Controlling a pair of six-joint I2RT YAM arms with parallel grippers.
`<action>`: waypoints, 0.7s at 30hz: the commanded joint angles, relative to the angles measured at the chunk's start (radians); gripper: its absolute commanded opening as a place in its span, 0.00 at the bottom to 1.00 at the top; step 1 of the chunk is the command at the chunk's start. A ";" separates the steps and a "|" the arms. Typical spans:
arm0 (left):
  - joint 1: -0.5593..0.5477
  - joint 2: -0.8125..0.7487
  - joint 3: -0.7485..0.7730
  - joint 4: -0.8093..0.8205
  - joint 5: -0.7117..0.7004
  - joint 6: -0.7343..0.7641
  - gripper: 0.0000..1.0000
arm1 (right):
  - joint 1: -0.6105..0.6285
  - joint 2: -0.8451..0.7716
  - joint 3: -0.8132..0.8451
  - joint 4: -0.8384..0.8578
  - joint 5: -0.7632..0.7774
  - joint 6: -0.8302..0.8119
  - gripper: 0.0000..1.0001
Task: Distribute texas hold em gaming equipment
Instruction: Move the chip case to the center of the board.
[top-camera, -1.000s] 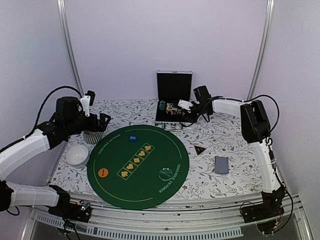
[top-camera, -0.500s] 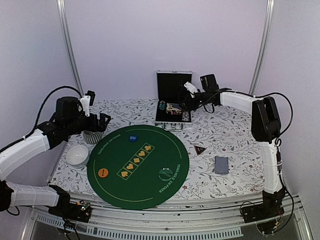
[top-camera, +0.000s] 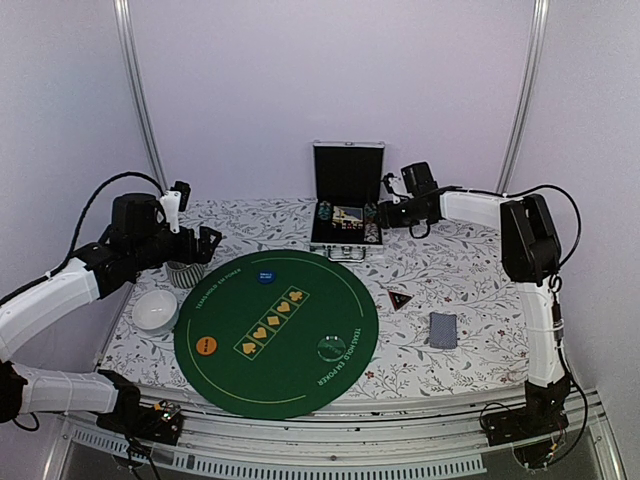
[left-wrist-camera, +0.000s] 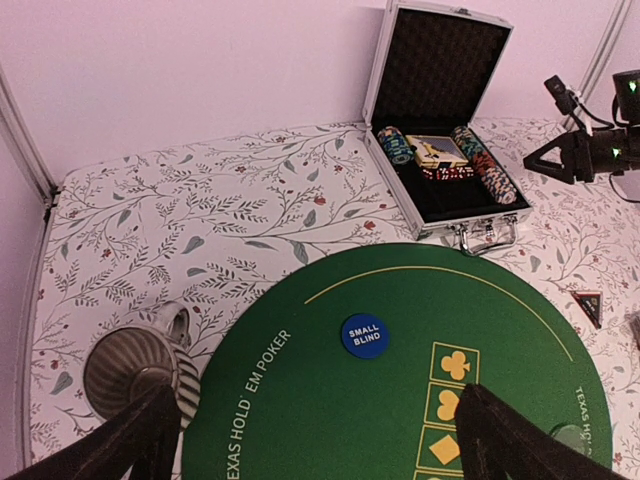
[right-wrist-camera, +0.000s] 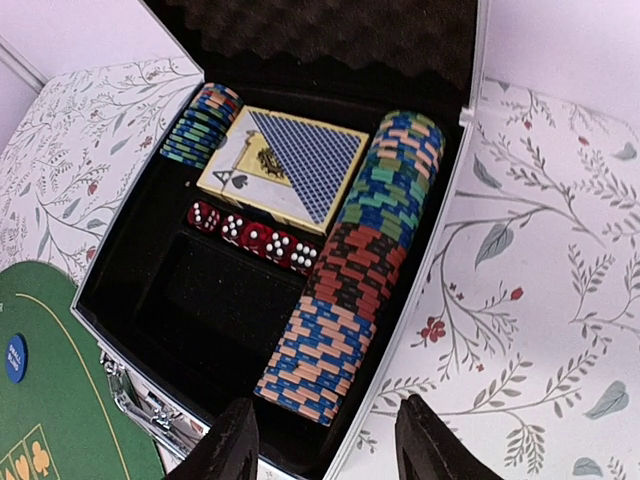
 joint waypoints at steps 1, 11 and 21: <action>0.010 -0.008 -0.009 0.017 0.013 0.007 0.98 | 0.005 0.022 -0.034 -0.025 0.004 0.097 0.49; 0.010 -0.009 -0.009 0.016 0.016 0.006 0.98 | 0.011 0.020 -0.079 -0.044 -0.037 0.081 0.52; 0.010 -0.013 -0.009 0.016 0.011 0.007 0.98 | 0.020 0.112 -0.025 -0.087 -0.036 0.075 0.50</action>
